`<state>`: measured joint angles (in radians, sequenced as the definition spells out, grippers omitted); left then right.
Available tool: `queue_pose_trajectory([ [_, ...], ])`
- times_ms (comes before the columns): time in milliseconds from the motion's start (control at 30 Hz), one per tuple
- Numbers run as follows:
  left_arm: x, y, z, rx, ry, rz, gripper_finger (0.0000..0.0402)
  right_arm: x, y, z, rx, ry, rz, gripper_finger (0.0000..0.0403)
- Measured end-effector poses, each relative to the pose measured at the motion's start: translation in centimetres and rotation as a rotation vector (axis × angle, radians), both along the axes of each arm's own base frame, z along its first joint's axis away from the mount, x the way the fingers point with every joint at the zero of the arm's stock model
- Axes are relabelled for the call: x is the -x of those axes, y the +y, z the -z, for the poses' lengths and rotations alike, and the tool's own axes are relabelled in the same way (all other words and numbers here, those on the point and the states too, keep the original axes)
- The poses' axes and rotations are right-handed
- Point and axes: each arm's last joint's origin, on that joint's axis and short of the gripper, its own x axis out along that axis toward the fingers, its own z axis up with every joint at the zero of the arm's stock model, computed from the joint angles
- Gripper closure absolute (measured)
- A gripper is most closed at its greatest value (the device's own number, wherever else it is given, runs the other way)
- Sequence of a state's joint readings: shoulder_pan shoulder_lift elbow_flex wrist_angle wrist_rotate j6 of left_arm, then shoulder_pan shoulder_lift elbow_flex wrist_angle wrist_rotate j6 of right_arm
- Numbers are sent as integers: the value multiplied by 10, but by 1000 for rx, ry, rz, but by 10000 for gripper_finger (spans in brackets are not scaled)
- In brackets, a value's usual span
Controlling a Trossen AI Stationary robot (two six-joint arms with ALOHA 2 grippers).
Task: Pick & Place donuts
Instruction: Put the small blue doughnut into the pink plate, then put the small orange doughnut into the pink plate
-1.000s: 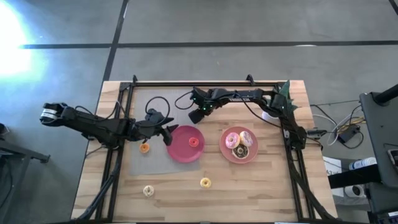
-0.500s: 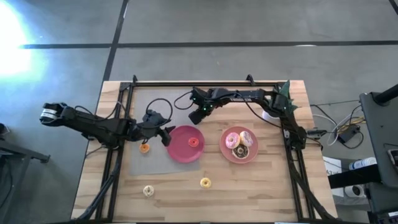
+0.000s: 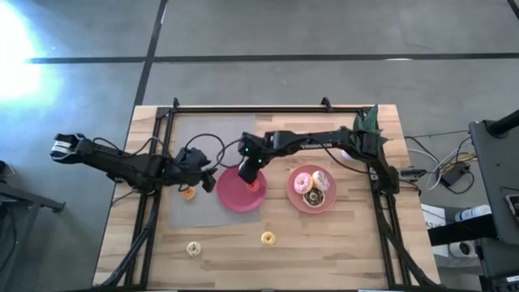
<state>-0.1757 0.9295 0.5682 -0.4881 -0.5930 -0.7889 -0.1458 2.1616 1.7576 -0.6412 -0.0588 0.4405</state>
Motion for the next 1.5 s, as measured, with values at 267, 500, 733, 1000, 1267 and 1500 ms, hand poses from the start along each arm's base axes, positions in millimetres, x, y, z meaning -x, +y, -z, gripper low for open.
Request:
queue_pose_trajectory([
  [267,3,-11,2,24,4,30,229,-4,0,20,-27,33,-7,353],
  [500,4,-18,1,39,-13,48,229,-8,7,32,-81,52,8,273],
  [733,3,-26,-1,39,-44,101,229,-6,9,26,36,66,-24,235],
  [1000,-21,-24,5,-148,-173,204,229,-8,13,24,26,50,-16,209],
  [1267,-33,0,44,-96,-325,123,229,-7,13,20,14,37,7,204],
  [1500,-56,10,67,-71,-223,170,229,-7,13,14,11,19,11,204],
])
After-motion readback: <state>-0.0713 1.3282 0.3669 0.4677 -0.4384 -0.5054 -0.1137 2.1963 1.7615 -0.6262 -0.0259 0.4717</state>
